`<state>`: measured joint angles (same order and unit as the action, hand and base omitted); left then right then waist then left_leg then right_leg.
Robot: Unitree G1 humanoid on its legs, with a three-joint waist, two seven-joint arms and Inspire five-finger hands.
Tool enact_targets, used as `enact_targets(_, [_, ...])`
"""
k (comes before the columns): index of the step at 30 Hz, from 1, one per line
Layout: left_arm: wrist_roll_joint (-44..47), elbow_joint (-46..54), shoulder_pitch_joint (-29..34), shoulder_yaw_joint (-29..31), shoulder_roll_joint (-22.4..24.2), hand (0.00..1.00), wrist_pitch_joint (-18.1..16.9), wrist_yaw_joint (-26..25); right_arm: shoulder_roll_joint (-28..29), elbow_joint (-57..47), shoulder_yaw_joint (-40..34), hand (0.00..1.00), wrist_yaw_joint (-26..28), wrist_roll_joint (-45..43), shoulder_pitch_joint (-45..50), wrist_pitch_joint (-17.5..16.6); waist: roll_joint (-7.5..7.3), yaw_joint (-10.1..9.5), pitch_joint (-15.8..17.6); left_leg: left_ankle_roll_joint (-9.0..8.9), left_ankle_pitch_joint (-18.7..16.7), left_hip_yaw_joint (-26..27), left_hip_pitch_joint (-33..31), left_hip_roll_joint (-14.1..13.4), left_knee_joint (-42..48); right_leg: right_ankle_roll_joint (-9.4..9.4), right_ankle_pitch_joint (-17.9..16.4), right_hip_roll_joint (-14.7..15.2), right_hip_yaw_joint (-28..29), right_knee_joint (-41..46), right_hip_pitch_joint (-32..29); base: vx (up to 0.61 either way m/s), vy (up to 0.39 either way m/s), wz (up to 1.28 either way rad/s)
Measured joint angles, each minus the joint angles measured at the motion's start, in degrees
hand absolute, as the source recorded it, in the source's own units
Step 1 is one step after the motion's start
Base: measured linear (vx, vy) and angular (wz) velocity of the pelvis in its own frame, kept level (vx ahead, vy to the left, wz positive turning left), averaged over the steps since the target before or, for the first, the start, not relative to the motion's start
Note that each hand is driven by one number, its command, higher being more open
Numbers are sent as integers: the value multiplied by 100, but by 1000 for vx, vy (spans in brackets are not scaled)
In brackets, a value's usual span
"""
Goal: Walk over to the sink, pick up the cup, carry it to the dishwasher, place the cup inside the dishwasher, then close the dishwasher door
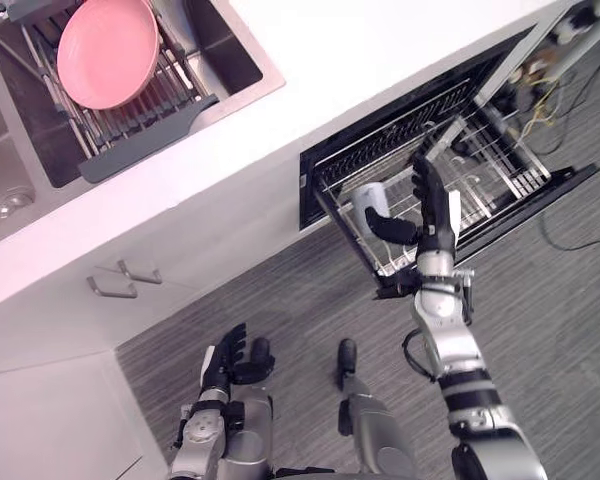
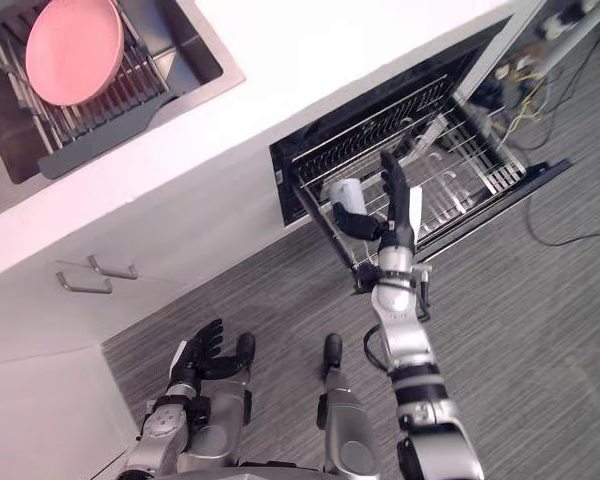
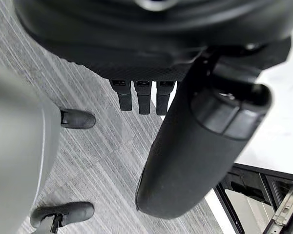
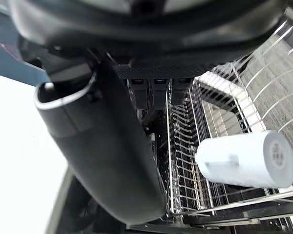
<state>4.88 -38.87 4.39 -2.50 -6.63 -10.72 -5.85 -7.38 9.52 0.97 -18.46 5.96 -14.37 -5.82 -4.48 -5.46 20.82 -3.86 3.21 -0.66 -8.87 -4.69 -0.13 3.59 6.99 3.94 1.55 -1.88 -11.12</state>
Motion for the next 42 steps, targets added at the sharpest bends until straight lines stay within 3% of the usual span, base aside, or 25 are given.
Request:
enact_targets(6, [-168,-591,55,151,27,90,115,91,339,-753,-19,90,172,44,1286,-224,-7,151,-637,-17,-107,-49,352,3,-5,21,-117,19,-102,-55,425,39,7,7])
enact_targets(13, [-259,-1107,246,373,126,90,189,101,739,-1194,45,90,355,120,2357,-341,171,182,-1261,-94,-208,-168,590,-2,8,51,-230,26,-246,-114,768,-14,-4,9])
enact_targets(17, [-257,-1131,293,423,198,90,203,85,757,-1456,135,90,370,261,2578,-347,261,183,-1330,-67,-227,-349,561,2,64,16,-261,37,-417,-120,859,-23,-6,24])
enact_targets(20, [-264,-1098,297,444,250,90,187,86,755,-1907,225,90,344,274,2642,-359,299,185,-1339,-32,-378,-655,186,22,555,-2,-324,61,-813,-89,950,-29,2,55])
enact_targets(21, [-272,-1094,296,443,241,90,181,87,755,-1992,215,90,334,274,2641,-376,306,194,-1342,-5,-428,-584,97,-2,628,-14,-326,74,-925,-88,968,-33,0,98])
enact_targets(24, [-262,-1075,290,423,215,90,167,72,576,-2124,162,90,193,274,2497,-500,325,210,-1338,109,-408,851,-76,-461,864,41,-514,246,-1465,53,1040,8,32,94])
enact_targets(26, [-258,-1029,286,406,237,90,156,38,430,-2049,182,90,175,368,2255,-498,347,124,-1332,42,-386,1200,-74,-491,968,166,-693,372,-1574,225,1046,39,81,41])
enact_targets(28, [-260,-1010,275,360,218,90,137,-14,438,-1986,297,90,185,511,2091,-498,320,74,-1322,-12,-507,1216,-75,-402,1093,221,-745,496,-1553,335,1067,92,155,9])
enact_targets(30, [-259,-1010,274,324,196,90,117,-34,459,-1954,436,90,202,606,1966,-498,297,76,-1309,54,-823,1218,-89,-272,1452,332,-982,706,-1546,663,1079,132,185,8])
enact_targets(32, [-261,-1023,282,310,155,90,103,-33,461,-1904,436,90,199,698,1930,-498,174,78,-1259,154,-1304,1215,-114,-81,2006,500,-1533,1071,-1546,1434,998,145,187,15])
enact_targets(33, [-258,-1024,281,302,134,90,94,-36,456,-1887,435,90,198,718,1928,-497,188,94,-1266,187,-1421,1193,-97,-25,2100,553,-1604,1161,-1543,1693,990,168,166,16])
enact_targets(35, [-257,-1053,273,219,79,90,85,-73,412,-1724,446,90,201,772,1871,-485,170,156,-1259,238,-1633,1136,-47,33,2263,404,-1626,1315,-1355,2745,586,196,180,21])
enact_targets(36, [-263,-1034,272,192,33,90,90,-76,418,-1639,450,90,203,775,1868,-420,94,192,-1221,301,-1686,1013,89,114,2273,183,-1483,1368,-1026,3537,310,288,205,46])
enact_targets(37, [-262,-1000,265,189,20,90,87,-83,417,-1570,449,90,205,780,1853,-381,42,247,-1179,343,-1737,876,252,143,2212,10,-1444,1343,-718,4179,55,259,161,49])
enact_targets(38, [-262,-1008,267,186,8,90,92,-86,420,-1549,449,90,205,782,1853,-377,59,278,-1170,356,-1748,829,286,148,2197,23,-1490,1311,-654,4253,13,285,10,59])
enact_targets(40, [-261,-1065,277,187,-14,90,142,-147,379,-1529,448,90,219,896,1746,-369,39,357,-1181,352,-1778,574,558,161,1932,-20,-2086,727,-351,4236,-277,286,-42,59])
enact_targets(42, [-262,-1099,272,183,-6,90,157,-145,274,-1535,443,90,222,939,1546,-370,50,381,-1175,300,-1750,427,743,154,1699,-92,-2153,242,-203,3791,-640,352,-92,59])
